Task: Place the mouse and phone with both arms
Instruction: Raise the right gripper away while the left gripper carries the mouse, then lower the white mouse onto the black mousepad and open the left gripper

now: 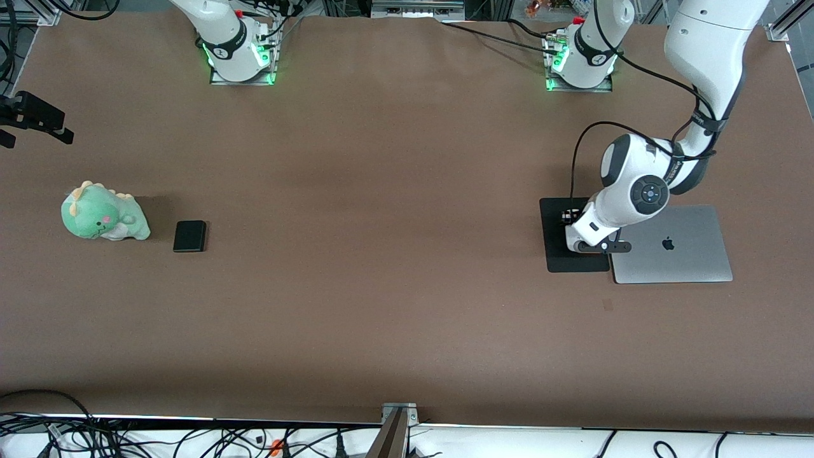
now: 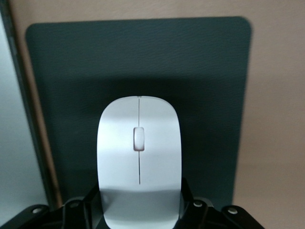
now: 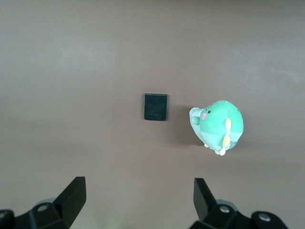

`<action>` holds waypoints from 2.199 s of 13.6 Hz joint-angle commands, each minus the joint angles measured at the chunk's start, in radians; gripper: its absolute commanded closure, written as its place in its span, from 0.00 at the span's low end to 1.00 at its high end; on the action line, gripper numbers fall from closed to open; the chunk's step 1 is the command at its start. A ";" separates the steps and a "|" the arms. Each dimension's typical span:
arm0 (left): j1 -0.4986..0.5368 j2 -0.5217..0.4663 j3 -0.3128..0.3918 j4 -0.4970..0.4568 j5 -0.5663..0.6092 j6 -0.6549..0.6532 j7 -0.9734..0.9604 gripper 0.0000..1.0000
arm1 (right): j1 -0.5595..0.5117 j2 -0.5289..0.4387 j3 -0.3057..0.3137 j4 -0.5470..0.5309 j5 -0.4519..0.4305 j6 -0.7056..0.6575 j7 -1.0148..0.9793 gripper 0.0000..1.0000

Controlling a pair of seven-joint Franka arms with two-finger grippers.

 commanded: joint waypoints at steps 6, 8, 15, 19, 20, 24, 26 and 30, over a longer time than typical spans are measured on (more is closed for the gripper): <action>0.001 0.002 -0.007 0.008 0.039 -0.008 0.017 0.00 | -0.017 0.007 0.022 0.014 -0.002 0.012 0.011 0.00; 0.011 -0.008 -0.007 0.037 0.039 -0.020 0.046 0.00 | -0.015 0.008 0.022 0.012 -0.005 0.015 0.011 0.00; 0.024 -0.218 -0.015 0.230 0.023 -0.383 0.059 0.00 | -0.015 0.010 0.022 0.012 -0.011 0.013 0.011 0.00; 0.022 -0.237 -0.015 0.540 0.023 -0.705 0.062 0.00 | -0.015 0.010 0.022 0.012 -0.011 0.015 0.011 0.00; 0.022 -0.235 -0.014 0.592 0.023 -0.753 0.062 0.00 | -0.015 0.010 0.022 0.012 -0.011 0.017 0.011 0.00; 0.022 -0.246 -0.015 0.758 0.020 -0.920 0.059 0.00 | -0.015 0.011 0.022 0.012 -0.011 0.017 0.011 0.00; 0.025 -0.277 -0.014 0.758 0.020 -0.940 0.048 0.00 | -0.015 0.011 0.022 0.012 -0.011 0.017 0.011 0.00; 0.025 -0.315 -0.015 0.728 0.019 -0.942 -0.022 0.00 | -0.015 0.011 0.022 0.012 -0.011 0.015 0.011 0.00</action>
